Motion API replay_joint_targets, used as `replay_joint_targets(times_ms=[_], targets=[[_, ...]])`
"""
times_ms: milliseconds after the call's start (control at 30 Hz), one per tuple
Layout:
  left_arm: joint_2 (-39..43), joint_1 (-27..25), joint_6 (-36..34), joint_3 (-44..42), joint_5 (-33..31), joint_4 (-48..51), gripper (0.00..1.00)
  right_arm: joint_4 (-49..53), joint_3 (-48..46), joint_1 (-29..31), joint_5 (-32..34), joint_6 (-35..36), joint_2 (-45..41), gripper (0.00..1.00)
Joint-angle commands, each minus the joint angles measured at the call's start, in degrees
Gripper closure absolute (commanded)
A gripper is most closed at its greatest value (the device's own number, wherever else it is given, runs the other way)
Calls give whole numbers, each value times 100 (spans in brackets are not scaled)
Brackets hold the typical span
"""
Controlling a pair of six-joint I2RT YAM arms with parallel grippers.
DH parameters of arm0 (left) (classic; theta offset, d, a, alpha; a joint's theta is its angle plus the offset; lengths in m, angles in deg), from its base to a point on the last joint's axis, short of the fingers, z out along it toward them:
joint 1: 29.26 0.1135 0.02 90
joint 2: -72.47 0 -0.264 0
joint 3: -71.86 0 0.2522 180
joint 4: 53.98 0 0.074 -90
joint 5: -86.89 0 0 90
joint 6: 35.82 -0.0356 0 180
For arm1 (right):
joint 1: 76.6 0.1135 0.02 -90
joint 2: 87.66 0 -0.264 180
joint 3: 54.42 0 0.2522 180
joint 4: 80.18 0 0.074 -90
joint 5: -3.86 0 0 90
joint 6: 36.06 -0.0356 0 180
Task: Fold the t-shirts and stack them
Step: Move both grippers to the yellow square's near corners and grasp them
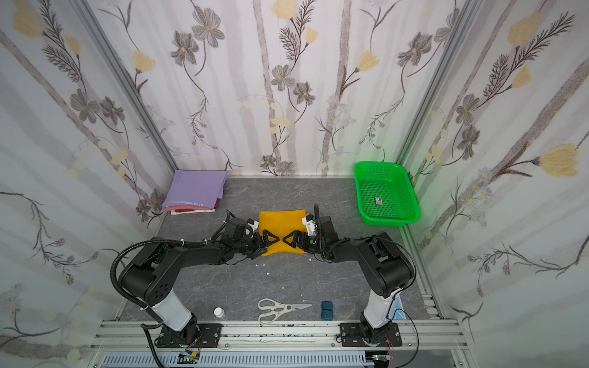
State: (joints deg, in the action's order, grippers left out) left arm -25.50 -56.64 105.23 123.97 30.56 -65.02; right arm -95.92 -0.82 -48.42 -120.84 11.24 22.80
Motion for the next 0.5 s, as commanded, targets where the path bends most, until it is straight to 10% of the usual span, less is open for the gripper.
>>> replay_joint_targets(times_ms=[0,467], targets=[[-67,12,78,-155,-383,318,0,8,-209,-53,319,-285,-38,0],[817,139,-1246,1073,-623,2688,0,3287,1389,-408,2086,1531,-632,0]])
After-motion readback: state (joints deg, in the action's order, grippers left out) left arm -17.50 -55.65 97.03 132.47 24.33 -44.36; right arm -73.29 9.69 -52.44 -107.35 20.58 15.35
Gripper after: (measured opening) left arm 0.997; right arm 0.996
